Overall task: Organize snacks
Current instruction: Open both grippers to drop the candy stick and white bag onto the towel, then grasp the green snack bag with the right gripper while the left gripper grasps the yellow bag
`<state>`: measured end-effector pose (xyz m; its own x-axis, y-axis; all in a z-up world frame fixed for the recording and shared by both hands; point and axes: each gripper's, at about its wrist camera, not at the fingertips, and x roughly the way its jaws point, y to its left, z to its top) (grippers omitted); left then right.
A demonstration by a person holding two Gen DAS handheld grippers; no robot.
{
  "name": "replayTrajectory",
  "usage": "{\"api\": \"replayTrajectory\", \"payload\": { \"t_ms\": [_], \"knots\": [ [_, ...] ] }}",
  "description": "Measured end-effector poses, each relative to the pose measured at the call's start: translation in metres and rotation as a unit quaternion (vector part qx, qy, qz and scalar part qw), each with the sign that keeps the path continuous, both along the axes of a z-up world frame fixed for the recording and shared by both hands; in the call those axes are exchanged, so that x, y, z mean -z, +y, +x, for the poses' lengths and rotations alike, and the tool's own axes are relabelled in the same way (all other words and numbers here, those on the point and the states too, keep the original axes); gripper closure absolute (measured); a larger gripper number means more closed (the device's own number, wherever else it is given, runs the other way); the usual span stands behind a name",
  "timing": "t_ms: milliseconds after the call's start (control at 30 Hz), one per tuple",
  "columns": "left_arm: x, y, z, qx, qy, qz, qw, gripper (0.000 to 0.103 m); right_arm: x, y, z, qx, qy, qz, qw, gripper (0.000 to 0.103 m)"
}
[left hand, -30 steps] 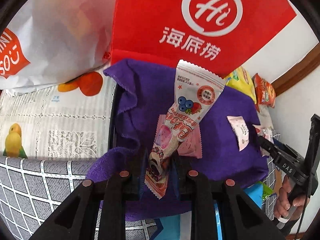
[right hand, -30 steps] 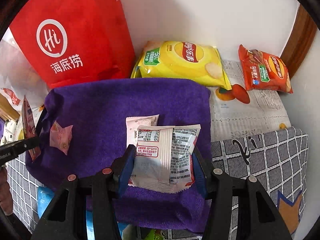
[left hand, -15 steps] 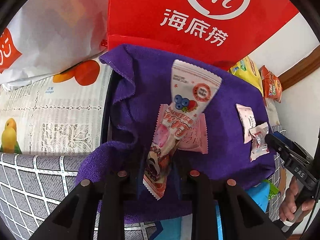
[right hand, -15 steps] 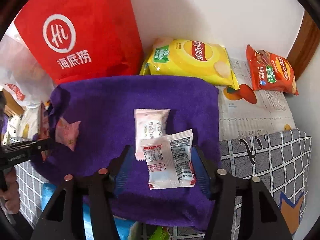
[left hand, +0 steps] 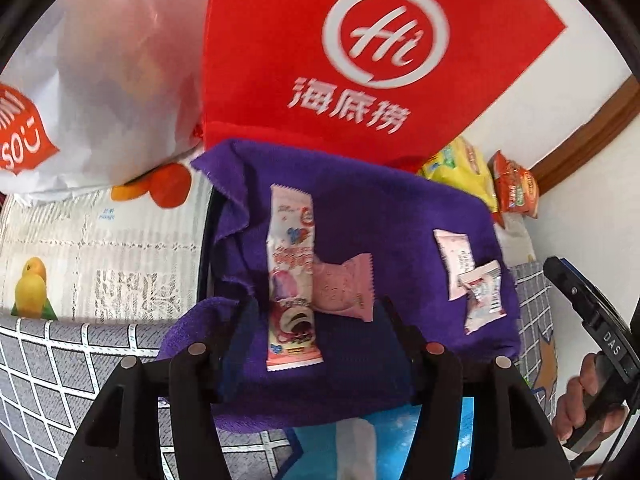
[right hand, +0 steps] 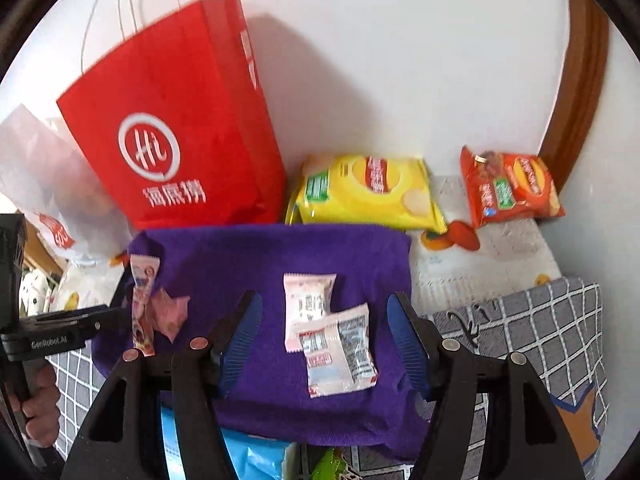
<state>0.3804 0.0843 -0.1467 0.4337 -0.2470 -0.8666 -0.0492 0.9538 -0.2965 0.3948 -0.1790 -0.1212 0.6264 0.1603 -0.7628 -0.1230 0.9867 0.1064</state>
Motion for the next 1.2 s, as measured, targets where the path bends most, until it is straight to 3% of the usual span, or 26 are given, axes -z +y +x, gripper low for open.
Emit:
{"api": "replayTrajectory", "payload": {
  "t_ms": [333,567,700,833,1200],
  "knots": [
    [-0.037,-0.013,-0.018,0.019,-0.068,0.011,0.9975,0.046,-0.021,-0.018,-0.035,0.018,-0.034,0.017,0.999,0.038],
    [-0.058,-0.025,-0.037,0.027,-0.076,0.003,0.9967,0.046,-0.003,-0.039,-0.097,0.015,-0.017,-0.011,1.000,0.038],
    [-0.076,-0.025,-0.052,0.037,-0.095,-0.011,0.9947,0.038,0.018,-0.033,-0.122,-0.012,-0.003,-0.051,0.999,0.038],
    [-0.090,-0.026,-0.066,0.033,-0.110,0.000,0.9934,0.037,0.038,-0.035,-0.129,-0.032,0.010,-0.041,0.999,0.039],
    [-0.060,0.014,-0.129,-0.003,-0.083,0.015,0.9964,0.035,0.089,-0.022,-0.107,-0.072,0.063,-0.049,0.994,0.040]
  ]
}}
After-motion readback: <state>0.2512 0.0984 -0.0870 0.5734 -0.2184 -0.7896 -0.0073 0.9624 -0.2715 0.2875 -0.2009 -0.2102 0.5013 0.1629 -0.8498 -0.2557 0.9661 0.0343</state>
